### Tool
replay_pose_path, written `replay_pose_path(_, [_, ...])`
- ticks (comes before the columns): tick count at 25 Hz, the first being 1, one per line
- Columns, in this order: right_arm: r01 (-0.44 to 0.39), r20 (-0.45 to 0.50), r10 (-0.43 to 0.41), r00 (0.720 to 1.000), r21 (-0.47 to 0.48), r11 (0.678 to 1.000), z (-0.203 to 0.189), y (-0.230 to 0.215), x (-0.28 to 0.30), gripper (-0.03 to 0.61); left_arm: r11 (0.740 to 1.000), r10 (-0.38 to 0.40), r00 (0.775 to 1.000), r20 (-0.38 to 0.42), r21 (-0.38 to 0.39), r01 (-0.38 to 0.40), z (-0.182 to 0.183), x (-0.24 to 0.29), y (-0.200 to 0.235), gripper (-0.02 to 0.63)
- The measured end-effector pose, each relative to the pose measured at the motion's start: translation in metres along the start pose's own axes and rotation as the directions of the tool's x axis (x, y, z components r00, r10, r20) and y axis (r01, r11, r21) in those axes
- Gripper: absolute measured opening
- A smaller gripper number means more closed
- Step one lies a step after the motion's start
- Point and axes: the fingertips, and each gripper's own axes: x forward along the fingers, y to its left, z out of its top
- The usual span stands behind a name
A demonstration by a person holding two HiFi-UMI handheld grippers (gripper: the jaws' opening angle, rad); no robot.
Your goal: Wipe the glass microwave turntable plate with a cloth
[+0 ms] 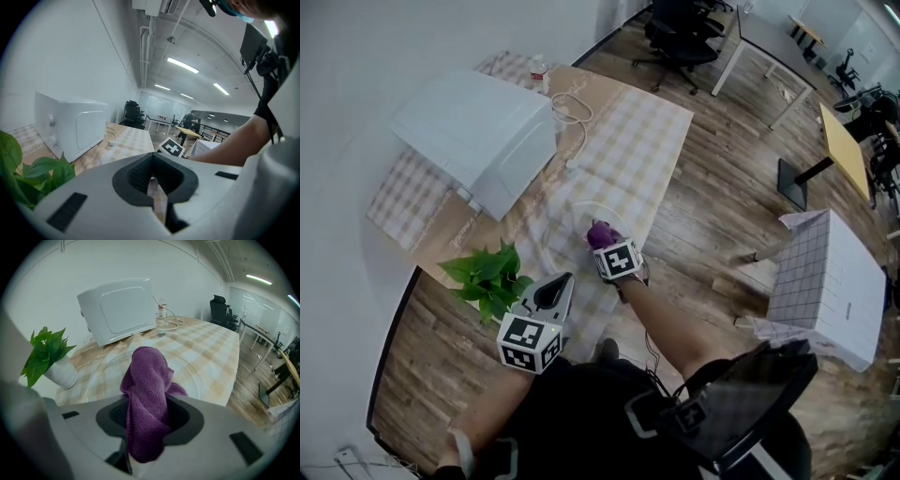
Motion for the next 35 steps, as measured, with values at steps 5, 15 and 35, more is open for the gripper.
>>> replay_pose_path(5, [0.019,-0.007,-0.019,1.000,0.010,1.000,-0.012,-0.012,-0.011,0.169,0.999,0.032,0.999,0.016,0.000,-0.032,0.003,-0.002,0.002,0.002])
replay_pose_path(15, [0.017,-0.022,-0.016,1.000,0.036,0.999,-0.033,-0.026,-0.026,0.170,0.998,0.059,0.998,0.003,-0.006,-0.059,-0.005,-0.004,-0.006,0.002])
replay_pose_path(35, [-0.204,0.024,0.210,0.977,-0.142,0.969,0.052,0.108,0.018,0.172,0.989,0.145,0.989,0.017,-0.034,-0.144,-0.008,-0.035,0.040,0.003])
